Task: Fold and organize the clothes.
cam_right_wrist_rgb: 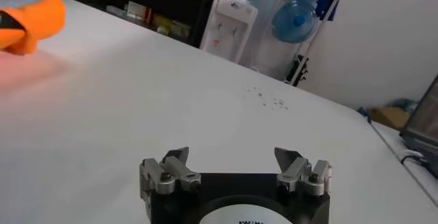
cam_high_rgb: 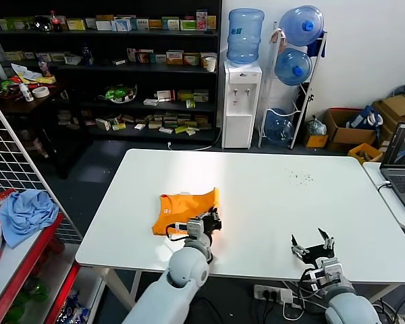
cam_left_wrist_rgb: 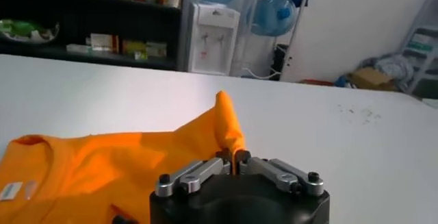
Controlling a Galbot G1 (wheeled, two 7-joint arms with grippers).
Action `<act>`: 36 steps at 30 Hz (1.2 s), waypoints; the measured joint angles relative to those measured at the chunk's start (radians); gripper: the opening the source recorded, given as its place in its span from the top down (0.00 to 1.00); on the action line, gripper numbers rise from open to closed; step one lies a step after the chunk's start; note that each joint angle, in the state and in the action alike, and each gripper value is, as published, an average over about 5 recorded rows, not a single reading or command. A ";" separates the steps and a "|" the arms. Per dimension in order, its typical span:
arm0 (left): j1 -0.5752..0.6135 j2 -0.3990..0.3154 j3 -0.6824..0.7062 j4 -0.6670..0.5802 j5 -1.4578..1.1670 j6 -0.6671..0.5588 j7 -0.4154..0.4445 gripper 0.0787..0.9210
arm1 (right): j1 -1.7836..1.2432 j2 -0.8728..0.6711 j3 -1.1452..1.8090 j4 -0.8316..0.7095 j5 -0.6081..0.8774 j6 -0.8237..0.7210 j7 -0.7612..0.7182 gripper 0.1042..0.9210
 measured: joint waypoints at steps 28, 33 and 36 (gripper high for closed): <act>0.141 0.158 -0.071 -0.085 -0.006 -0.430 0.143 0.12 | 0.039 0.059 0.021 -0.022 0.020 0.105 -0.093 0.12; 0.197 0.241 -0.143 -0.101 0.031 -0.465 0.169 0.12 | 0.062 0.094 0.023 -0.046 0.021 0.147 -0.118 0.12; 0.225 0.275 -0.183 -0.103 0.061 -0.488 0.182 0.12 | 0.069 0.111 0.026 -0.050 0.019 0.165 -0.134 0.12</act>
